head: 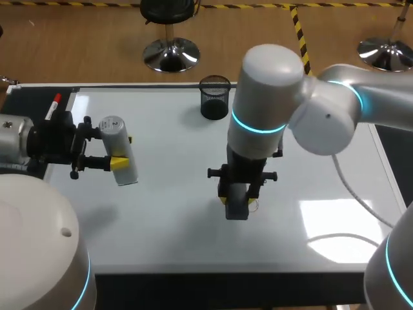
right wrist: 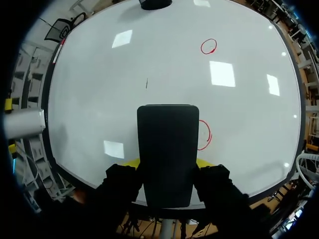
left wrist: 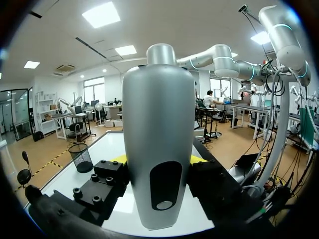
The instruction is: Pick up the inspection probe, press it on each red-marked spot on the whiteboard one by one, put down the probe, pick up the eraser, and wipe off all the red marks.
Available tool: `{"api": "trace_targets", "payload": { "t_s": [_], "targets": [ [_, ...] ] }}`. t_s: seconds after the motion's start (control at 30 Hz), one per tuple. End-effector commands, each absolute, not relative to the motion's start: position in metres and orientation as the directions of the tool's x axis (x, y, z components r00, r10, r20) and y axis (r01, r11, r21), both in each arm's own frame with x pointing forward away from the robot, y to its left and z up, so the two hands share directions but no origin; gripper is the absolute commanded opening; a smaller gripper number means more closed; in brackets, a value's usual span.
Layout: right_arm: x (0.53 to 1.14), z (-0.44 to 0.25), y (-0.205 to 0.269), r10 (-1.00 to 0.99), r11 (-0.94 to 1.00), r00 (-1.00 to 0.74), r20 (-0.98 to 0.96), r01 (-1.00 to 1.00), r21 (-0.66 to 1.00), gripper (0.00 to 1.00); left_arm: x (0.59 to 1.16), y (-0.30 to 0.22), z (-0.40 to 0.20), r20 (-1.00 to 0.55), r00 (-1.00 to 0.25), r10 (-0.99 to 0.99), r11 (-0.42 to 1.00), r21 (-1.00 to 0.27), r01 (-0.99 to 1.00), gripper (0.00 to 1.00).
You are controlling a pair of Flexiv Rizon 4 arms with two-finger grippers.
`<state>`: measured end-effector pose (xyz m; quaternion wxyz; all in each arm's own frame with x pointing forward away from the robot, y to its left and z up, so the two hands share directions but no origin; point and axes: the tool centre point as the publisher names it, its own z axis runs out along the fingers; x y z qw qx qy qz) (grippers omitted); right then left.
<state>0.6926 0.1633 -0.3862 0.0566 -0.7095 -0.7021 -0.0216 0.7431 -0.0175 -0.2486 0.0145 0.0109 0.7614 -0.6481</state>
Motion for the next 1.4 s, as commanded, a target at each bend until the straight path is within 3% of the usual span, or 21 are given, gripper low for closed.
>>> {"api": "trace_targets", "payload": {
  "t_s": [0.03,0.67,1.4],
  "targets": [
    [0.698,-0.399,0.173,0.993,-0.001,0.008,0.115,0.998,-0.063,0.00,0.741,-0.017,-0.248,-0.040,-0.999,-0.006,0.160,-0.986,0.038,0.00],
    [0.699,-0.428,0.178,0.988,0.030,-0.013,0.154,0.994,-0.107,0.00,0.741,-0.017,-0.248,-0.040,-0.999,-0.006,0.160,-0.986,0.038,0.00],
    [0.702,-0.457,0.125,0.991,-0.054,0.072,0.113,0.986,-0.157,0.00,0.741,-0.017,-0.248,-0.040,-0.999,-0.006,0.160,-0.986,0.038,0.00]
  ]
}}
